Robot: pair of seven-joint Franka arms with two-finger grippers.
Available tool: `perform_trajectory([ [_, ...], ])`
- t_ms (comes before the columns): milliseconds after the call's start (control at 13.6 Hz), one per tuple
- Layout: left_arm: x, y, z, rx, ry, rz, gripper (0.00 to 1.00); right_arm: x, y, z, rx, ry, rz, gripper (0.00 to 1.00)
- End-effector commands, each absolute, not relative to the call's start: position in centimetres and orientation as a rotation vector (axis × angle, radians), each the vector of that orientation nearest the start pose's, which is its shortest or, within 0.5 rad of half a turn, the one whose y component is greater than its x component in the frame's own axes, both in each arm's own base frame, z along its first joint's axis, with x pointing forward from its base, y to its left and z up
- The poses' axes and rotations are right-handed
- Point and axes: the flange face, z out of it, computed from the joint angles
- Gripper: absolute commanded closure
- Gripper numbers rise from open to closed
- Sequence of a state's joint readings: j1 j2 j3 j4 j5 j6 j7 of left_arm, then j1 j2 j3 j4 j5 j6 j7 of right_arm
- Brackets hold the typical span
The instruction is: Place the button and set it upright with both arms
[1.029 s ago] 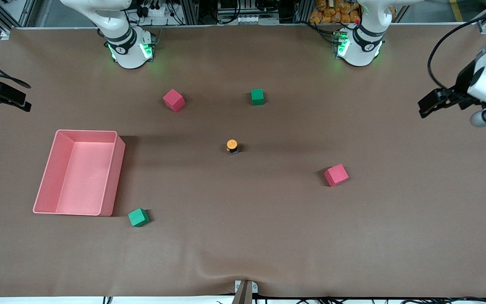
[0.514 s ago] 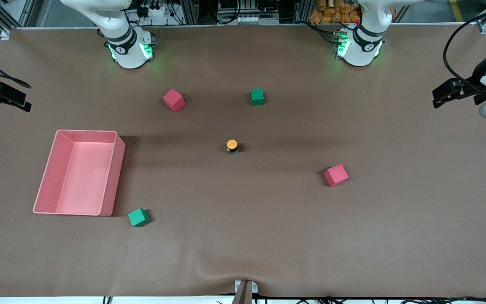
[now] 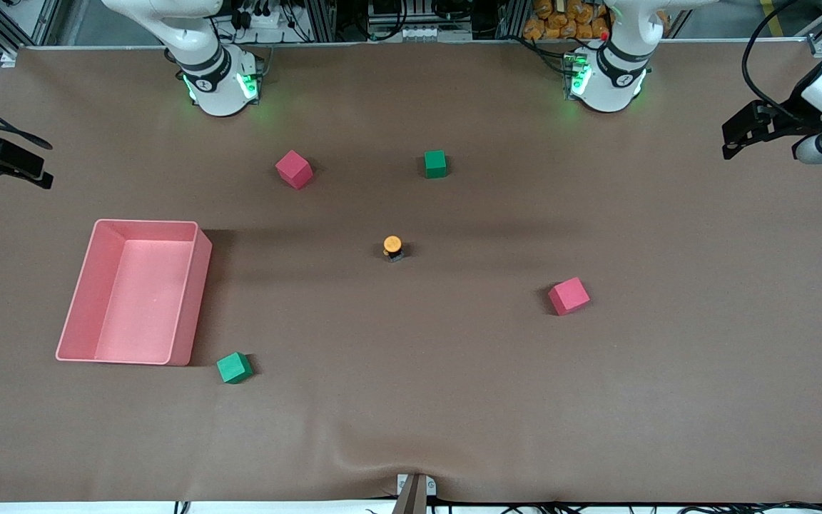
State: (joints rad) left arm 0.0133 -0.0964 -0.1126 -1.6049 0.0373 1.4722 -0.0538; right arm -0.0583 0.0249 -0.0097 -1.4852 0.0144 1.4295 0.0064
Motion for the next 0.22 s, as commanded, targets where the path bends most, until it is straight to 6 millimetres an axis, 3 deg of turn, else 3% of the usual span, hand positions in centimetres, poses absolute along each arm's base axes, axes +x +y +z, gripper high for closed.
perform_trajectory([
  [0, 50.87, -4.95, 65.27, -3.127, 0.107, 0.036, 0.0, 54.26, -3.62, 64.39, -3.13, 0.131, 0.118, 0.0],
  [147, 51.02, -5.15, 65.34, -3.152, 0.106, 0.033, 0.0, 54.43, -3.54, 64.2, -3.13, 0.129, 0.115, 0.0],
])
